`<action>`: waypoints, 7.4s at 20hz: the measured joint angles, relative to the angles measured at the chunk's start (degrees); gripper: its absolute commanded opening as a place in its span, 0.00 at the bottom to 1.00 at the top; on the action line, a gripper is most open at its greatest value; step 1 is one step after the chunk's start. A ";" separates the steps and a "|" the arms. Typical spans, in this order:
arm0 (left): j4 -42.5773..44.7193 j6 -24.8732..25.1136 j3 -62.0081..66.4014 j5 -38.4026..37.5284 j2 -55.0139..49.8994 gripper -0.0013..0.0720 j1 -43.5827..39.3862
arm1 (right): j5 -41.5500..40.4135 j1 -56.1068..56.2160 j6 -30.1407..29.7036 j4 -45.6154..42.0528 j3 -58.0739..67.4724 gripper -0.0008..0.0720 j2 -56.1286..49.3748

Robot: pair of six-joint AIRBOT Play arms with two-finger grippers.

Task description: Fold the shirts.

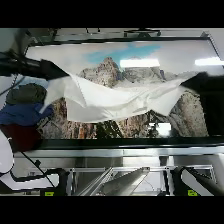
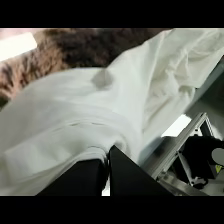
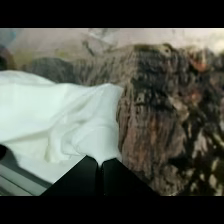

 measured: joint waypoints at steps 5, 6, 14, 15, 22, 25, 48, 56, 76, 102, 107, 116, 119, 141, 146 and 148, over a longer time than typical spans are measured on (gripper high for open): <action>4.02 6.08 -11.39 6.64 -10.16 0.04 -3.10 | -16.79 5.25 -3.32 -0.17 -22.10 0.03 -3.41; 4.35 7.02 -12.37 8.39 -12.44 0.40 -3.45 | -19.52 5.90 -3.72 -0.13 -24.63 0.03 -4.96; 7.13 3.96 -1.77 5.66 -23.91 0.99 0.63 | -26.36 7.30 -11.96 7.91 -30.25 0.03 -11.63; 8.44 2.86 -0.63 4.26 -23.76 0.99 1.40 | -26.97 7.34 -13.03 9.27 -30.34 0.03 -11.78; 15.65 1.51 -18.03 2.93 -12.59 0.94 3.28 | -29.05 7.37 -16.72 13.20 -30.45 0.03 -12.15; 17.53 2.16 -29.00 8.39 -8.04 0.94 3.93 | -28.39 7.37 -17.64 13.66 -30.45 0.04 -12.15; 9.70 14.03 -40.02 25.79 -10.60 0.40 0.04 | -26.25 7.37 -18.60 14.80 -30.45 0.03 -12.15; 9.33 14.43 -40.02 30.95 -10.69 0.05 -2.71 | -25.38 7.37 -19.91 17.97 -30.45 0.04 -12.15; -16.50 20.44 -1.66 23.52 36.50 0.05 15.28 | -15.04 -10.60 -40.22 68.57 1.77 0.03 22.05; -8.33 26.62 3.50 31.82 -24.87 0.96 3.08 | -44.02 11.58 -45.75 45.97 11.28 0.48 -37.59; -1.86 12.76 13.90 15.37 -27.32 0.66 9.66 | -30.97 4.24 -39.21 38.38 11.98 0.41 -33.59; 10.88 4.87 -20.35 3.30 -10.45 0.61 15.76 | -11.72 -13.73 -22.62 5.90 -3.65 0.43 -15.41; 15.80 4.90 -34.16 7.56 -5.77 0.61 16.13 | -10.71 -20.52 -21.70 1.68 -9.90 0.44 -12.09; 7.91 16.15 -48.00 23.98 -4.92 0.05 8.98 | -5.53 -17.84 -23.91 -7.02 -19.08 0.64 -25.35; 6.71 16.35 -45.00 22.25 -4.92 0.05 8.90 | -8.72 -11.06 -24.33 -3.19 -19.15 0.04 -28.83; 6.36 16.37 -44.54 21.90 -4.85 0.05 8.87 | -8.22 -9.75 -24.98 -1.73 -18.78 0.04 -29.24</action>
